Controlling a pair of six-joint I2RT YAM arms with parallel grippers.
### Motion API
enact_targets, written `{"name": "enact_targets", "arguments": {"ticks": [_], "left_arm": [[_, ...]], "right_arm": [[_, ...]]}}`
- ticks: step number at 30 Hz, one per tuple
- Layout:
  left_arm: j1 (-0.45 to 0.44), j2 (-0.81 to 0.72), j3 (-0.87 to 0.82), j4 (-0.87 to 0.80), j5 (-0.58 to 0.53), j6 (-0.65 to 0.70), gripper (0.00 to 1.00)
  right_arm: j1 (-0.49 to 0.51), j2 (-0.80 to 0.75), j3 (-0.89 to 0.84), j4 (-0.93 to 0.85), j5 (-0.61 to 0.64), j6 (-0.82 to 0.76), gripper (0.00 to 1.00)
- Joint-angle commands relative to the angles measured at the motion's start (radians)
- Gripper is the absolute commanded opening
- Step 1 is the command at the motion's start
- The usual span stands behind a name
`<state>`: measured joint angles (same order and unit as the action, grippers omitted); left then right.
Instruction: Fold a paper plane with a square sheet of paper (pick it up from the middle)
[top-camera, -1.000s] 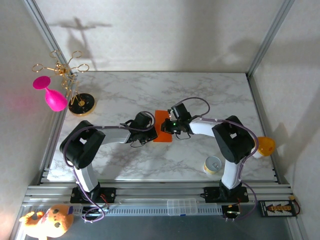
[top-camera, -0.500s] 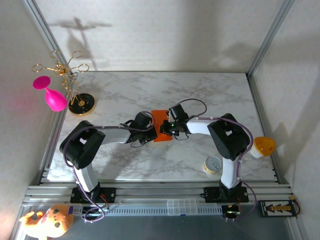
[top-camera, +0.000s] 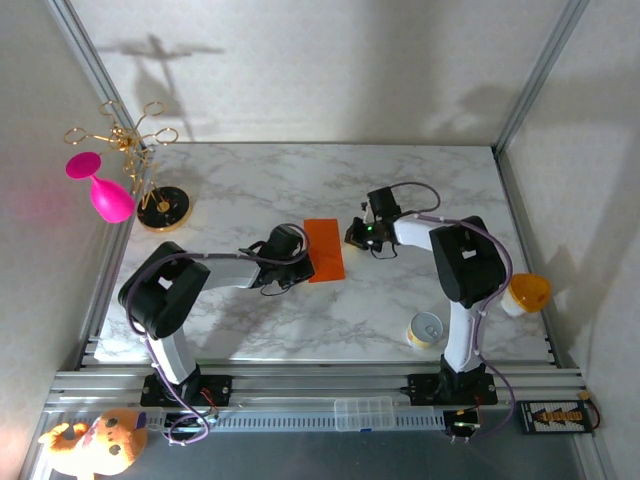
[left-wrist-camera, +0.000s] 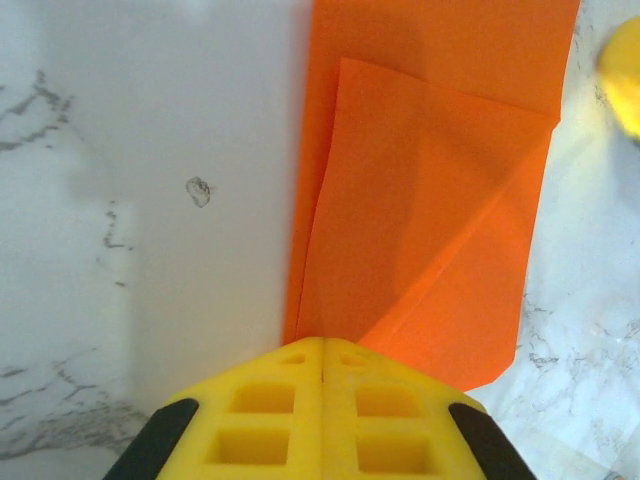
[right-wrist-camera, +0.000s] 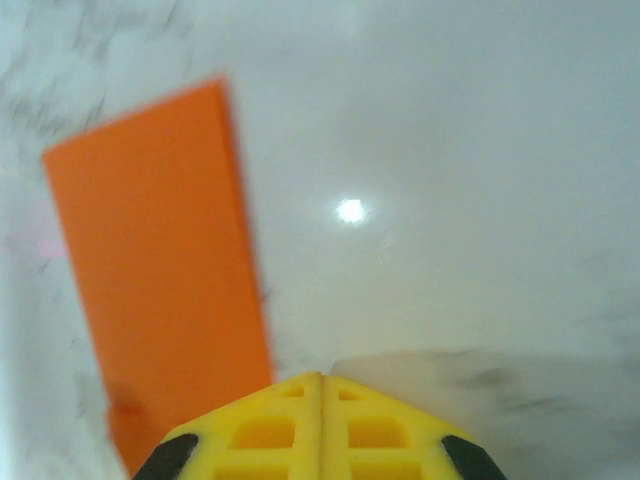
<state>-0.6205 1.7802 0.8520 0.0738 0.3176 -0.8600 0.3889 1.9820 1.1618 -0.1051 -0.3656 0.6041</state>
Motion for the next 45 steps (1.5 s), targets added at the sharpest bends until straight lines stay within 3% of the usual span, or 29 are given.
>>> {"name": "enact_targets", "arguments": {"ticks": [1, 6, 10, 17, 28, 45], "left_arm": [[-0.008, -0.007, 0.014, -0.136, 0.0, 0.044, 0.0], [-0.007, -0.058, 0.073, -0.08, 0.034, 0.037, 0.08], [-0.005, -0.061, 0.109, -0.064, -0.006, 0.024, 0.14], [0.013, 0.025, 0.164, -0.075, -0.091, 0.012, 0.12], [0.024, 0.088, 0.151, -0.088, -0.181, -0.031, 0.03], [0.024, 0.1, 0.088, -0.052, -0.148, -0.079, 0.0]], "right_arm": [[-0.018, -0.049, -0.003, -0.048, 0.049, -0.045, 0.0], [-0.01, -0.137, -0.073, -0.028, 0.017, -0.009, 0.09], [0.015, -0.177, -0.142, 0.022, -0.036, 0.057, 0.2], [0.067, -0.197, -0.215, 0.121, -0.084, 0.168, 0.33], [0.102, -0.164, -0.211, 0.13, -0.084, 0.225, 0.33], [0.155, -0.101, -0.141, 0.083, -0.027, 0.286, 0.31]]}}
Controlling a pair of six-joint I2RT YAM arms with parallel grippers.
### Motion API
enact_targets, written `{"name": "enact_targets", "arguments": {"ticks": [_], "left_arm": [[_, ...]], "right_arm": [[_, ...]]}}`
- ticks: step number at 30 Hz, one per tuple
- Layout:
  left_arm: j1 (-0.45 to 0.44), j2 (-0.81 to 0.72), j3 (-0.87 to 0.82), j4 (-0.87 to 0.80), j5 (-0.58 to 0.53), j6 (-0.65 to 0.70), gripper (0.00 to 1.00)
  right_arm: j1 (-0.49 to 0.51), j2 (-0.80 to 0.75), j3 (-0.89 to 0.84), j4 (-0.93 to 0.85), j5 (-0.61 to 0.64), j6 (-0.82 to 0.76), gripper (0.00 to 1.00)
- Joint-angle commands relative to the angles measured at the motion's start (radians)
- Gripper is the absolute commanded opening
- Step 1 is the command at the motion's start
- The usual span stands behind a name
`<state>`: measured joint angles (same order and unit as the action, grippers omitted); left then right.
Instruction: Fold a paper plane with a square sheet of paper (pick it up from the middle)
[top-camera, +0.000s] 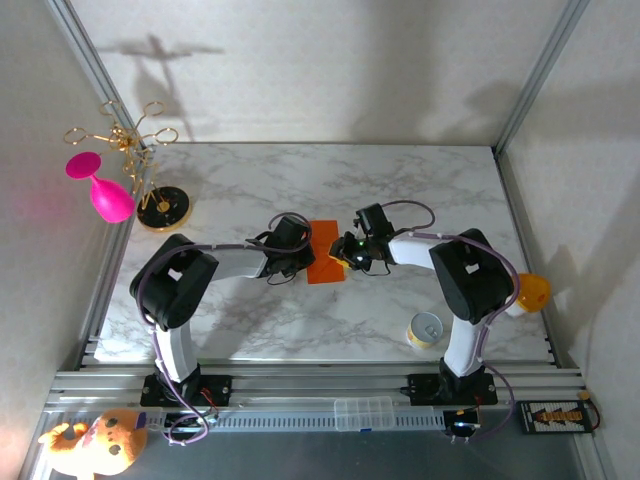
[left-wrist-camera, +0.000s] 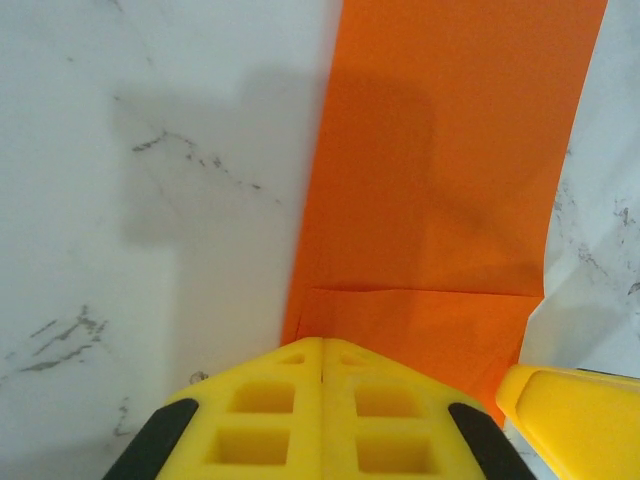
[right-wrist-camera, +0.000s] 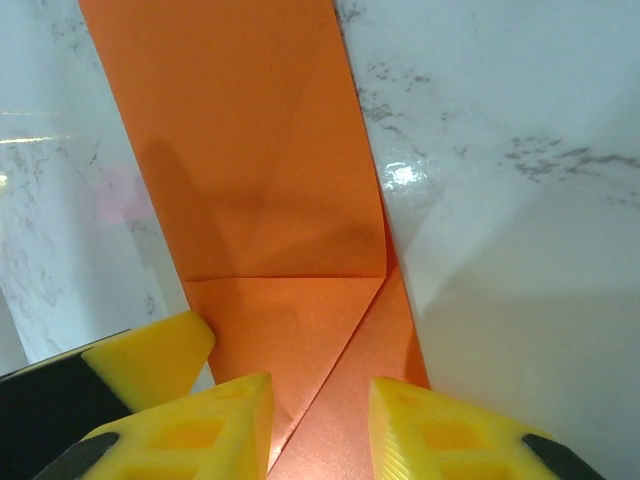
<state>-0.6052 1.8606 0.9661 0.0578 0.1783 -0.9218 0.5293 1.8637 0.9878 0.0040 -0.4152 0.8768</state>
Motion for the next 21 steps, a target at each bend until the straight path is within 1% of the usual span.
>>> {"name": "enact_targets", "arguments": {"ticks": [1, 9, 17, 21], "left_arm": [[0.008, 0.022, -0.026, -0.035, -0.006, -0.016, 0.0], [0.008, 0.026, -0.023, -0.032, 0.001, -0.016, 0.0], [0.008, 0.03, -0.021, -0.033, 0.003, -0.014, 0.0], [0.008, 0.029, -0.021, -0.035, 0.004, -0.015, 0.0]], "right_arm": [[0.017, 0.021, 0.04, -0.031, 0.025, 0.013, 0.31], [0.028, 0.049, 0.064, -0.038, 0.025, 0.021, 0.31], [0.033, 0.039, 0.038, 0.058, -0.069, 0.048, 0.31], [0.034, 0.039, 0.022, 0.074, -0.08, 0.053, 0.29]]}}
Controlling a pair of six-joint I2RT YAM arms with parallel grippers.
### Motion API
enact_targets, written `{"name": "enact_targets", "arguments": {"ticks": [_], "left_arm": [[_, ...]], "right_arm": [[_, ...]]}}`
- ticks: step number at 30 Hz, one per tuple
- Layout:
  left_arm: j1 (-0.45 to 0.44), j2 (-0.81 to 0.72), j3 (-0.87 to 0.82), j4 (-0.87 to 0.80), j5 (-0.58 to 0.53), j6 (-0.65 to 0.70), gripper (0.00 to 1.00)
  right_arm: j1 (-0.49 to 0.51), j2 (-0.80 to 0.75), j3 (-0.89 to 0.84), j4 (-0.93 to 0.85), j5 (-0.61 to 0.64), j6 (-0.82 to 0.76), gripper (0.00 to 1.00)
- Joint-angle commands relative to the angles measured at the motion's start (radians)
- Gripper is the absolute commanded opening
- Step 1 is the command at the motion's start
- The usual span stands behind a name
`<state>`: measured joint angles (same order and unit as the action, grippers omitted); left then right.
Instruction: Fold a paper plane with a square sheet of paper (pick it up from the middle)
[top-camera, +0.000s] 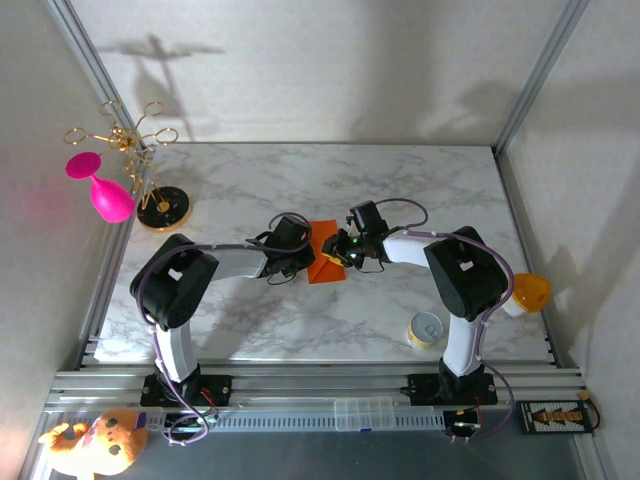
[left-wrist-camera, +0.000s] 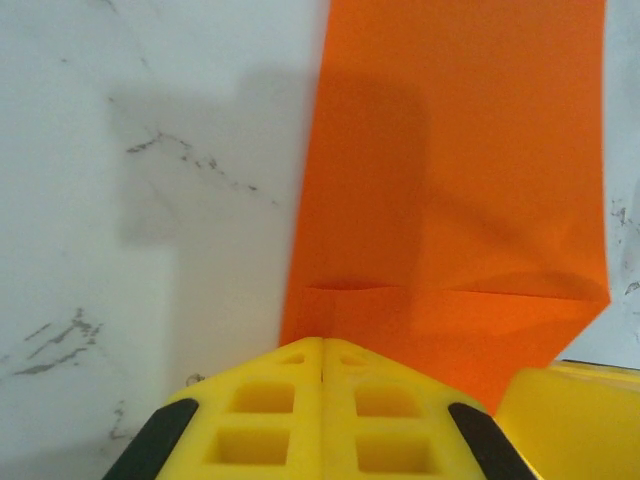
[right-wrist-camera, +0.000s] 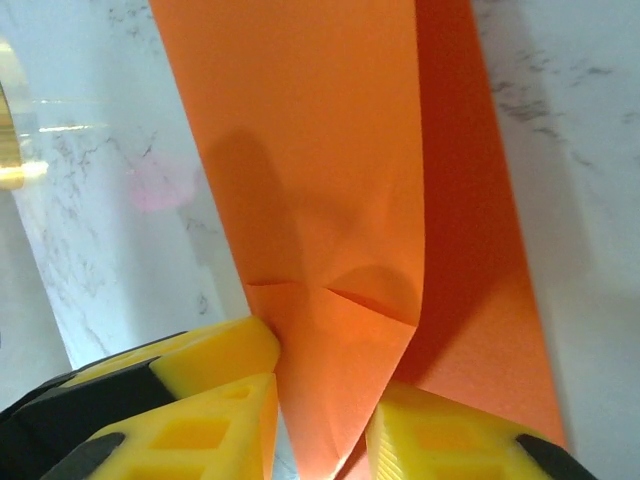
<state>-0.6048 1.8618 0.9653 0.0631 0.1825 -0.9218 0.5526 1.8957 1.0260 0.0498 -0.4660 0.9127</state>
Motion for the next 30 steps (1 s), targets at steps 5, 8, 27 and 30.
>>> {"name": "enact_targets", "arguments": {"ticks": [5, 8, 27, 30], "left_arm": [[0.008, 0.026, -0.019, -0.04, -0.001, -0.015, 0.0], [0.008, 0.021, -0.016, -0.04, 0.005, -0.015, 0.0], [0.188, -0.263, -0.187, 0.236, 0.303, -0.087, 0.19], [0.216, -0.343, -0.264, 0.345, 0.345, -0.129, 0.32]], "right_arm": [[0.012, 0.009, -0.038, 0.047, -0.037, 0.013, 0.25], [0.012, 0.017, -0.043, 0.061, -0.04, -0.003, 0.22], [-0.002, -0.106, -0.073, 0.197, -0.009, -0.201, 0.0], [-0.017, -0.148, -0.07, 0.213, -0.062, -0.244, 0.0]]}}
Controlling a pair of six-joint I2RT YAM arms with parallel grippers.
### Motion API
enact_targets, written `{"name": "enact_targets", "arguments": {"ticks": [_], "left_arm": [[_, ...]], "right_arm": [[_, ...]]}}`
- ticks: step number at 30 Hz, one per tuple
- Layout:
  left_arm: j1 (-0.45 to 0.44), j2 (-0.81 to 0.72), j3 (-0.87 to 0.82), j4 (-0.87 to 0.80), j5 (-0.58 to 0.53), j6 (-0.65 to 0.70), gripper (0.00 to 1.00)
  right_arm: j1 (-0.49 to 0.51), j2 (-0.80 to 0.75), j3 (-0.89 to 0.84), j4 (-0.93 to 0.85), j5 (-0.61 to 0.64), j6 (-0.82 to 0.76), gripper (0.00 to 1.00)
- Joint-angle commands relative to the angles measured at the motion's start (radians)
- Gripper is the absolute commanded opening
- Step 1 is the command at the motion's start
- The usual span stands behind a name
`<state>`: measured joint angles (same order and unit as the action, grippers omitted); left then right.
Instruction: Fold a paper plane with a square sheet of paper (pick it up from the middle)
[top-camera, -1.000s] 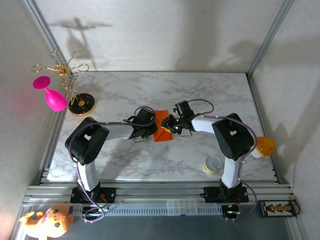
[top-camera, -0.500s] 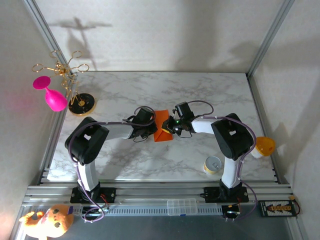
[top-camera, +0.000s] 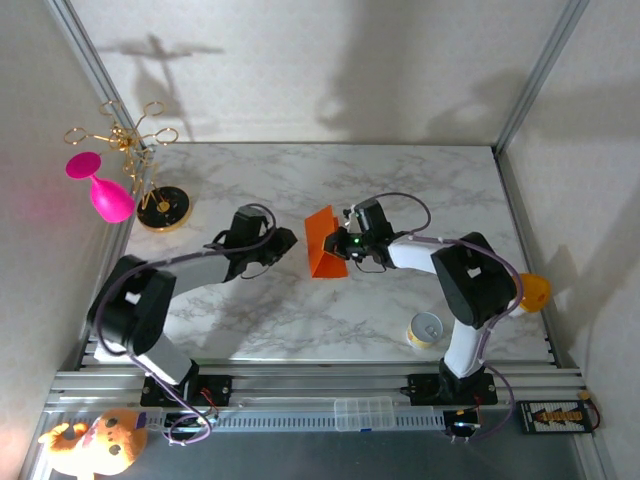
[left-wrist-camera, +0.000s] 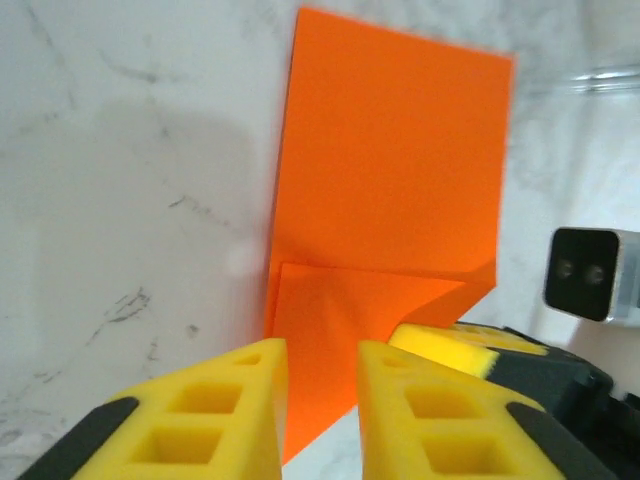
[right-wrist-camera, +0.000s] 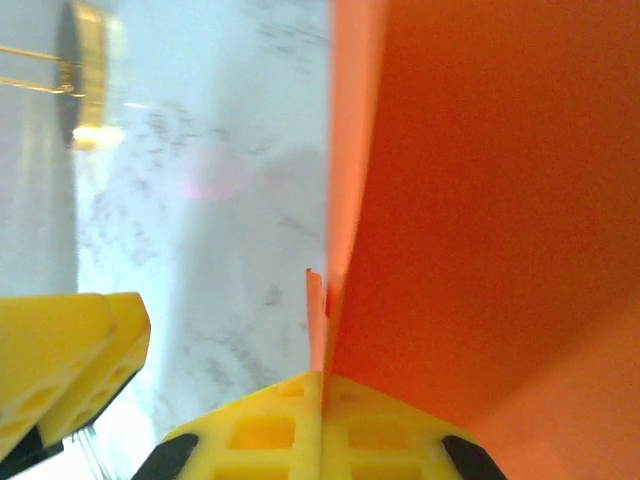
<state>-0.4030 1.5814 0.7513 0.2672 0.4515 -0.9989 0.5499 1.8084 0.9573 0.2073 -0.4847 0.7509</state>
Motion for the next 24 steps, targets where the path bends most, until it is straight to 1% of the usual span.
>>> {"name": "enact_targets", "arguments": {"ticks": [1, 2, 5, 7, 9, 11, 15, 18, 22, 24], "left_arm": [[0.016, -0.086, -0.079, 0.185, 0.086, -0.064, 0.36], [0.017, -0.103, -0.104, 0.226, 0.093, -0.072, 0.4], [0.018, -0.148, -0.192, 0.376, 0.118, -0.127, 0.58], [0.014, -0.167, -0.246, 0.519, 0.149, -0.187, 0.72], [0.007, -0.171, -0.285, 0.647, 0.167, -0.247, 0.83], [-0.001, -0.162, -0.308, 0.728, 0.172, -0.289, 0.9], [-0.022, -0.121, -0.298, 0.814, 0.199, -0.318, 0.93], [-0.035, -0.091, -0.273, 0.847, 0.213, -0.325, 0.91], [-0.04, -0.064, -0.239, 0.841, 0.22, -0.308, 0.81], [-0.04, -0.053, -0.232, 0.857, 0.221, -0.311, 0.71]], "right_arm": [[-0.019, -0.072, 0.0, 0.063, -0.07, -0.085, 0.0], [-0.025, -0.08, 0.004, 0.071, -0.094, -0.083, 0.0], [-0.034, -0.103, 0.015, 0.118, -0.173, -0.055, 0.0], [-0.034, -0.116, 0.025, 0.149, -0.214, -0.031, 0.0], [-0.034, -0.121, 0.031, 0.176, -0.248, -0.004, 0.0], [-0.035, -0.123, 0.037, 0.202, -0.281, 0.025, 0.0], [-0.036, -0.133, 0.034, 0.251, -0.326, 0.08, 0.0], [-0.036, -0.134, 0.025, 0.285, -0.355, 0.117, 0.01], [-0.037, -0.129, 0.01, 0.334, -0.39, 0.168, 0.01], [-0.039, -0.13, 0.003, 0.346, -0.397, 0.182, 0.01]]}}
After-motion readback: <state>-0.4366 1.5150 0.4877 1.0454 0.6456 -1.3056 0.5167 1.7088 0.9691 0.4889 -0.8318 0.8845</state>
